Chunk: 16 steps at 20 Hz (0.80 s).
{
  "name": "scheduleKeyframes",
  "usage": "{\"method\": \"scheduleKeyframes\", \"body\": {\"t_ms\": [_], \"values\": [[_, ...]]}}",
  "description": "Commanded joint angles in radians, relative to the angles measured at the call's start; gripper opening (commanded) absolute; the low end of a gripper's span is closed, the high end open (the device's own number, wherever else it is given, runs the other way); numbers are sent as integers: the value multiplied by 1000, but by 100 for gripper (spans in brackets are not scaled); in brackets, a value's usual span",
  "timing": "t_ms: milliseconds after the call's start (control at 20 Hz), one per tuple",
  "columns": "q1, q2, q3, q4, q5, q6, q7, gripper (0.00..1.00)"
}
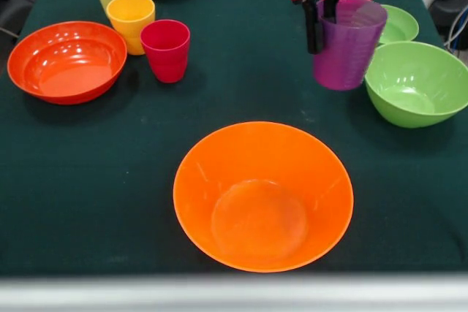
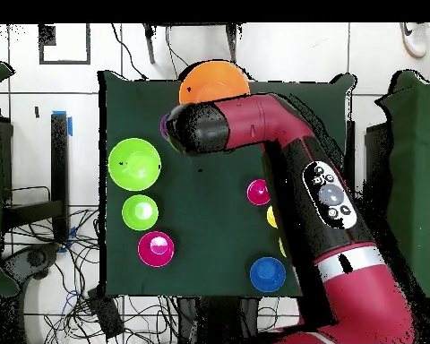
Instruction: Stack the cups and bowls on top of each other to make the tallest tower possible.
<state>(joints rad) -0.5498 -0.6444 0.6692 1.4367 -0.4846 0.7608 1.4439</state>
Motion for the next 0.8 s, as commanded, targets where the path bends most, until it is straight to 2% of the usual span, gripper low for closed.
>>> {"method": "scheduleKeyframes", "body": {"t_ms": [50, 800], "values": [[-10, 68, 96, -176, -84, 176, -455, 0], [14, 218, 110, -408, -100, 267, -606, 0]]}}
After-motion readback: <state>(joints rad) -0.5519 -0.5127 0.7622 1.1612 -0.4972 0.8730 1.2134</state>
